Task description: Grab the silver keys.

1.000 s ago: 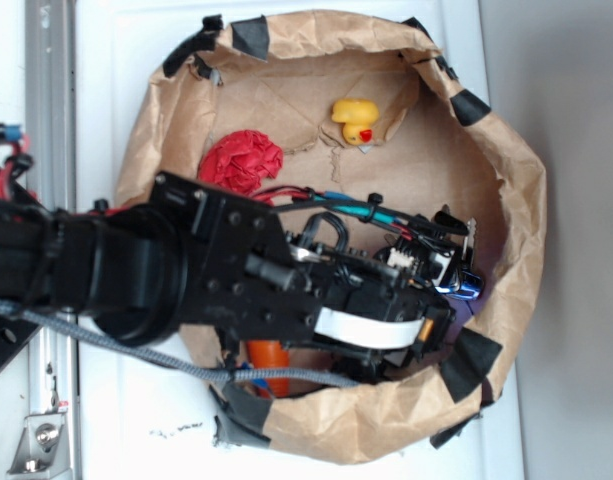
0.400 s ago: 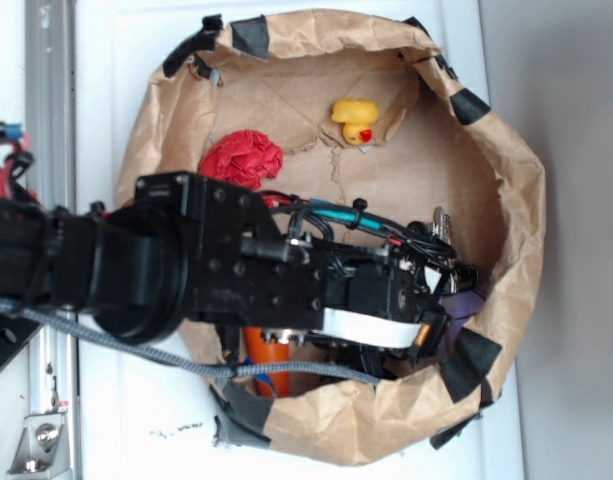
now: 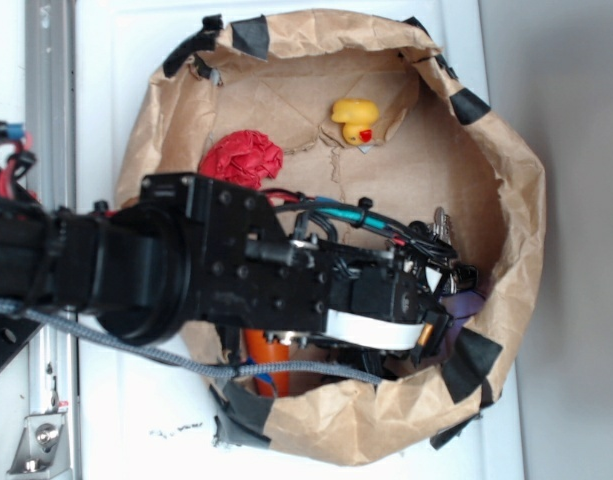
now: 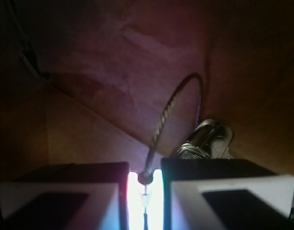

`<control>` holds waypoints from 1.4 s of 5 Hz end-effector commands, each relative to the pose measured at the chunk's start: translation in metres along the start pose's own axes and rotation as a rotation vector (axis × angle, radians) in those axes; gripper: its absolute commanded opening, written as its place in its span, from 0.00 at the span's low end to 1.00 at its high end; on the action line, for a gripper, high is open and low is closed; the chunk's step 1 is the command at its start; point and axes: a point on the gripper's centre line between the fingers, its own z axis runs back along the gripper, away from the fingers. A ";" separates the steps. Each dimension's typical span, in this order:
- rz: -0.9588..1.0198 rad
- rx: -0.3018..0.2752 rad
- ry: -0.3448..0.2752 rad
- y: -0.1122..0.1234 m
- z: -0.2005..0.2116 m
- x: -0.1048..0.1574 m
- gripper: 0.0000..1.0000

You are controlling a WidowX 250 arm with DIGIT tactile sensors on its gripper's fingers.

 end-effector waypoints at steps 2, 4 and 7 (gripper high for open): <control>0.199 -0.471 -0.103 0.081 0.116 -0.004 0.00; 0.216 -0.430 -0.082 0.074 0.098 -0.006 0.00; 0.092 -0.211 0.366 0.038 0.119 -0.028 0.00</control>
